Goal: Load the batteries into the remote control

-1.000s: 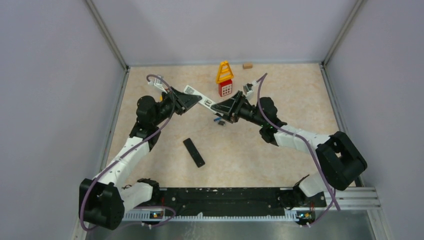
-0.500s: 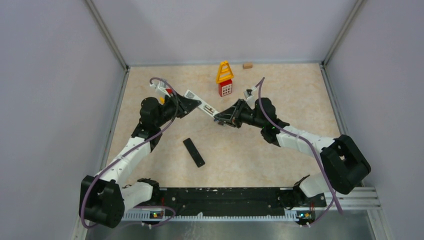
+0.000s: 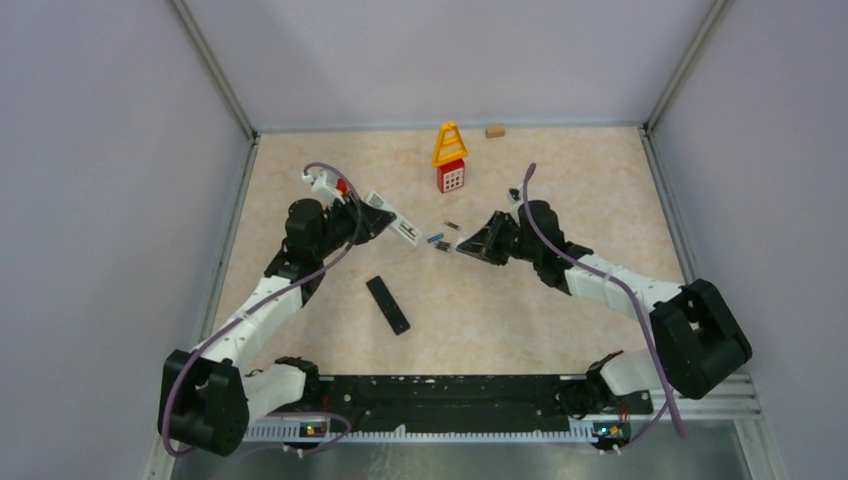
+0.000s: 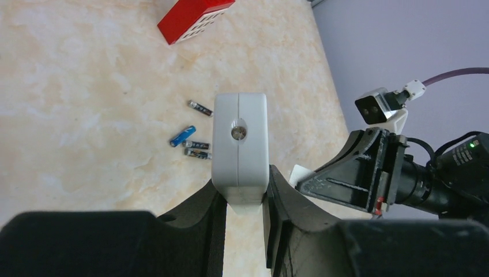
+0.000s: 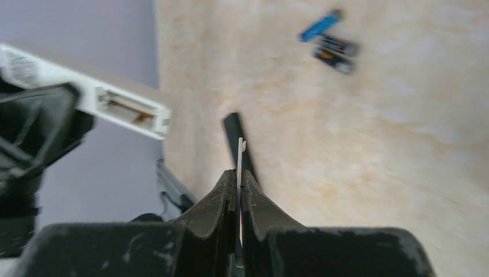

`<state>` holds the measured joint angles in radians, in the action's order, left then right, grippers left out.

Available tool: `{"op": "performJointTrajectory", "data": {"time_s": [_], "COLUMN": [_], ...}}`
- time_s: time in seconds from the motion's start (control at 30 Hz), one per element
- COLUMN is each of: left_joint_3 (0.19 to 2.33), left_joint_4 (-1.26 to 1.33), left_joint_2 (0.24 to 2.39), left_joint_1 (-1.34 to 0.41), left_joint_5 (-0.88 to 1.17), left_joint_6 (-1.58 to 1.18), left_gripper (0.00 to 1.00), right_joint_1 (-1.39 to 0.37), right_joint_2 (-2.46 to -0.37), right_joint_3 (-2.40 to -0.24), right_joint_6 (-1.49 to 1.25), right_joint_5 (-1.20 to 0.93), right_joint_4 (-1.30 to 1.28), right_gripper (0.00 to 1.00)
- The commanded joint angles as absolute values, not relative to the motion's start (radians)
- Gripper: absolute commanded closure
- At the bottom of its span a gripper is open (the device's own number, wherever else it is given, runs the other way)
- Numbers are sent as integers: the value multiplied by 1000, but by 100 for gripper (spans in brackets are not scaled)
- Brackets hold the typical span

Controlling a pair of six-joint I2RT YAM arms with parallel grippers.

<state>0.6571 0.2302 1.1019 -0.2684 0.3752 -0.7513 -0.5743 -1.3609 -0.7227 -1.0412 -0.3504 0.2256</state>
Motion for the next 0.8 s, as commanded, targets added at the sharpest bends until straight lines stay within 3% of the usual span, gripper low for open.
{"op": "performJointTrajectory", "data": {"time_s": [0.0, 0.27, 0.43, 0.57, 0.7, 0.77], "left_joint_3": [646, 612, 600, 603, 616, 619], "left_joint_4": [233, 208, 212, 211, 205, 206], "left_joint_2": [1058, 1013, 1016, 1021, 1026, 1026], "left_joint_1": [-270, -270, -270, -268, -268, -268], "left_joint_5": [379, 437, 446, 442, 445, 452], "left_joint_6": [-648, -589, -592, -594, -589, -585], "left_gripper": [100, 100, 100, 100, 100, 100], "right_joint_1": [-542, -542, -542, -542, -542, -543], "right_joint_2": [-1395, -1412, -1411, -1374, -1350, -1372], "right_joint_3": [-666, -596, -618, -668, -726, -759], "right_joint_6": [-858, -806, -802, -756, -678, -612], "right_joint_5": [-233, -136, -44, 30, 76, 50], "right_joint_4": [68, 5, -116, -201, -196, -145], "right_gripper": [95, 79, 45, 29, 28, 33]}}
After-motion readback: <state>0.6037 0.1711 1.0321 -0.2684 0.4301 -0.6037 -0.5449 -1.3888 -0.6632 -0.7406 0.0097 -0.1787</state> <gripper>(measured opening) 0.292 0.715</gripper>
